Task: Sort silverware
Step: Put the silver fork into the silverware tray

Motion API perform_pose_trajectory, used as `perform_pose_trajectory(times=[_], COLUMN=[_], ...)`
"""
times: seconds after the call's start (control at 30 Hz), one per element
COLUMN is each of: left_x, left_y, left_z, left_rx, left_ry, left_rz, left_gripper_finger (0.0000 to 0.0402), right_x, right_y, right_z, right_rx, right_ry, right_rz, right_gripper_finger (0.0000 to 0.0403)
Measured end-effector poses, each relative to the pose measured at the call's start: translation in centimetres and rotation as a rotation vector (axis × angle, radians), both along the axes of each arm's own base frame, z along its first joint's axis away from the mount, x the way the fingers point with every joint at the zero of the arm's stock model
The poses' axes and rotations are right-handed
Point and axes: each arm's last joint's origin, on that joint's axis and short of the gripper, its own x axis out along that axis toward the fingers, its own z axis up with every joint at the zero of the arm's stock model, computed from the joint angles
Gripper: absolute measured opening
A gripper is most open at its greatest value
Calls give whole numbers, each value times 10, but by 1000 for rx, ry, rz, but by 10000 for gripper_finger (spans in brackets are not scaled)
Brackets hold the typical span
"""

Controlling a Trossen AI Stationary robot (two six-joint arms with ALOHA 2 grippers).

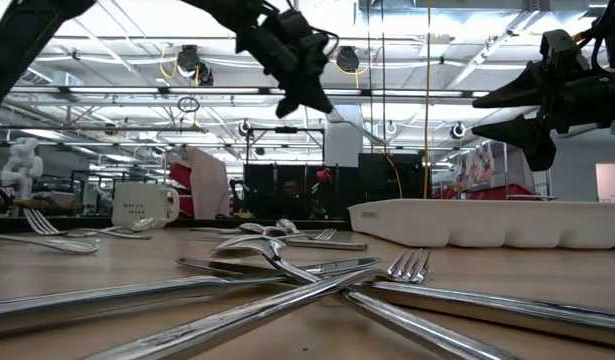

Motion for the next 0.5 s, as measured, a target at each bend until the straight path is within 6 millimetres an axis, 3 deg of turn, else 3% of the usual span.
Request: perform_pose_trajectory(times=[0.23,0.5], left_x=[29,60], left_y=[-10,-14], left_z=[-37,-48], left_rx=[-45,-2], left_ry=[49,36], left_rz=[-65,-147], left_gripper_finger=[1,1], right_x=[0,0], right_y=[0,0], right_z=[0,0], right_rx=[0,-6], right_ry=[0,3], right_rz=[0,0], right_gripper_finger=[203,203])
